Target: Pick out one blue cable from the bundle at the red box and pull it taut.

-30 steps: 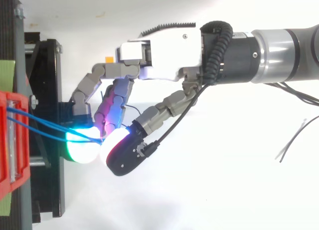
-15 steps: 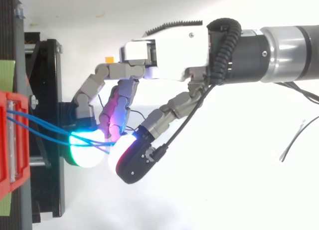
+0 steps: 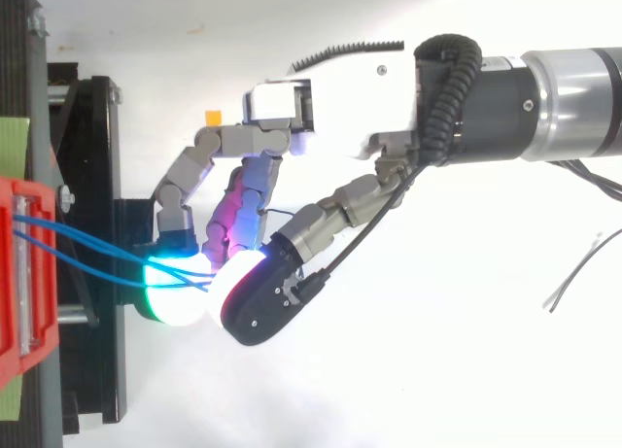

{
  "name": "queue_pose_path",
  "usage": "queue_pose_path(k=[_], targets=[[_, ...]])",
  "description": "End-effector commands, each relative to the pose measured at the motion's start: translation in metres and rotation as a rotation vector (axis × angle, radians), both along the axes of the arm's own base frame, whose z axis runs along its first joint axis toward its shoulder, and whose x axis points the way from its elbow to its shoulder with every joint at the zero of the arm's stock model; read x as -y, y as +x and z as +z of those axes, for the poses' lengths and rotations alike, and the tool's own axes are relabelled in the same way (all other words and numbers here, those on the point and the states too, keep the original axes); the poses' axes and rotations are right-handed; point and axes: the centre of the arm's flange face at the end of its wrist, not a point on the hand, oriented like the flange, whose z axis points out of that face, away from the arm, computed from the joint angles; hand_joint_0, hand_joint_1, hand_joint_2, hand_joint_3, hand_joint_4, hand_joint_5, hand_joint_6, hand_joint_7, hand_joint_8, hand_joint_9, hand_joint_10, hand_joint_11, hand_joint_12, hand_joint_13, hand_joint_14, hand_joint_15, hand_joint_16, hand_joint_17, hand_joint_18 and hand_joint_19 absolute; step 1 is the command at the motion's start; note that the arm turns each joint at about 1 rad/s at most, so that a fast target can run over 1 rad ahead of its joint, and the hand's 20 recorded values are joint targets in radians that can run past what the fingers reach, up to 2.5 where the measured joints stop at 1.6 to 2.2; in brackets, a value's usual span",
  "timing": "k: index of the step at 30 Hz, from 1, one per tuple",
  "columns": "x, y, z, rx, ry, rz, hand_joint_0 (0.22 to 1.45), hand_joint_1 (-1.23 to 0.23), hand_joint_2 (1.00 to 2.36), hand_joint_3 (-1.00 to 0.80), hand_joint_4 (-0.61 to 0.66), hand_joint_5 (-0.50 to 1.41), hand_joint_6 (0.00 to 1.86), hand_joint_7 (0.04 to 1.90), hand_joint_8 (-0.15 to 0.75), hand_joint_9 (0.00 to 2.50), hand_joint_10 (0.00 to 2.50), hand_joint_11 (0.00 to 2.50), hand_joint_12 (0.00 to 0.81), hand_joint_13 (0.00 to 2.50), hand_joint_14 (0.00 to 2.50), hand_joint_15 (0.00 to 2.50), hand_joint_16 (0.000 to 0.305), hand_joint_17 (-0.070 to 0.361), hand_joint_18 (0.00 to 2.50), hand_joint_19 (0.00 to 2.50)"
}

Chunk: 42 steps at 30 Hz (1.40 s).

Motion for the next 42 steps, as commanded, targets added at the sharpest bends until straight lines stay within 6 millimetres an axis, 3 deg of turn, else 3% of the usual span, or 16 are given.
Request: queue_pose_path(k=[1,7,13,20,33,36,39,41,42], targets=[[0.0004,-0.0001,0.0014,0.002,-0.001,-0.002,0.56,-0.60,1.00,-0.50,-0.01,-0.08,0.86,0.75,0.266,1.27,0.02,0.59,0.298,0.91,0.02,0.43,0.041,0.092,0.78,0.61],[0.0011,-0.0003,0.0014,0.002,-0.001,0.002,0.58,-0.59,1.00,-0.50,-0.05,-0.07,0.86,0.77,0.263,1.27,0.02,0.59,0.295,0.90,0.02,0.43,0.040,0.090,0.78,0.62],[0.0023,-0.0004,0.0014,0.002,-0.001,0.000,0.60,-0.68,1.02,-0.31,-0.03,-0.07,0.89,0.78,0.273,1.28,0.02,0.60,0.282,0.89,0.02,0.41,0.040,0.090,0.78,0.62],[0.0021,-0.0004,0.0003,0.000,-0.001,0.002,0.62,-0.76,1.02,-0.26,-0.03,-0.07,0.91,0.76,0.286,1.26,0.02,0.62,0.275,0.87,0.02,0.42,0.040,0.090,0.77,0.61],[0.0021,-0.0020,-0.0014,-0.016,-0.007,0.001,0.74,-0.87,1.02,-0.31,-0.23,-0.10,0.95,0.77,0.277,1.22,0.02,0.64,0.267,0.90,0.02,0.44,0.039,0.087,0.78,0.57],[0.0045,-0.0046,0.0015,-0.028,-0.006,-0.002,0.81,-0.91,1.02,-0.26,-0.33,-0.09,0.97,0.94,0.270,1.27,0.03,0.65,0.271,0.93,0.02,0.44,0.037,0.082,0.77,0.61],[0.0046,-0.0063,0.0036,-0.037,-0.007,-0.002,0.84,-0.90,1.02,-0.22,-0.31,-0.09,0.97,1.17,0.261,1.29,0.02,0.67,0.280,0.96,0.02,0.47,0.036,0.081,0.75,0.66],[0.0058,-0.0070,0.0057,-0.037,-0.007,-0.003,0.85,-0.90,1.02,-0.23,-0.35,-0.09,0.98,1.11,0.258,1.30,0.03,0.67,0.284,0.97,0.02,0.49,0.036,0.081,0.76,0.67],[0.0058,-0.0072,0.0067,-0.037,-0.007,-0.003,0.86,-0.89,1.02,-0.27,-0.39,-0.09,0.99,0.98,0.257,1.31,0.03,0.67,0.285,0.98,0.02,0.49,0.036,0.080,0.76,0.68]])
